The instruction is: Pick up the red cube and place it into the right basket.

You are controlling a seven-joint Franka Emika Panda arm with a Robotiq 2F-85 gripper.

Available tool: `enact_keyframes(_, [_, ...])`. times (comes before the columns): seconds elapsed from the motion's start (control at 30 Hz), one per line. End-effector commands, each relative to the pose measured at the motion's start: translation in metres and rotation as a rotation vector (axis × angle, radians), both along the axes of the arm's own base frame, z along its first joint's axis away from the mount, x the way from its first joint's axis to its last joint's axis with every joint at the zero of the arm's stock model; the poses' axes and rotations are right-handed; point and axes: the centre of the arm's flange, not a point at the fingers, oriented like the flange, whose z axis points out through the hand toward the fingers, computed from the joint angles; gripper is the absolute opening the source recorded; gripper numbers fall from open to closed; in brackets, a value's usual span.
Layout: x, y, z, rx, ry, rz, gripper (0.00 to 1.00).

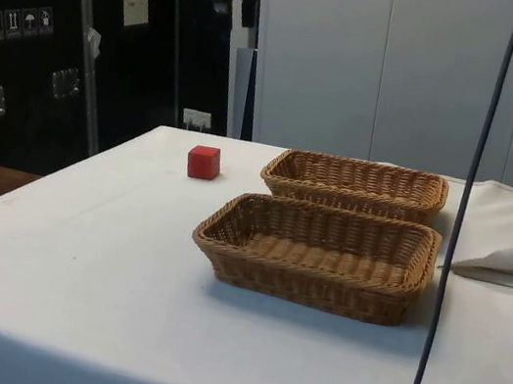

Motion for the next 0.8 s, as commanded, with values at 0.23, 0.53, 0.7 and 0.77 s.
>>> enact_keyframes(0.23, [0.025,-0.006,-0.015,0.006,-0.003,0.005,1.00])
enact_keyframes(0.53, [0.049,-0.004,-0.027,-0.009,-0.018,0.025,1.00])
enact_keyframes(0.7, [0.054,-0.004,-0.035,-0.017,-0.032,0.052,1.00])
enact_keyframes(0.77, [0.056,-0.004,-0.040,-0.020,-0.041,0.071,1.00])
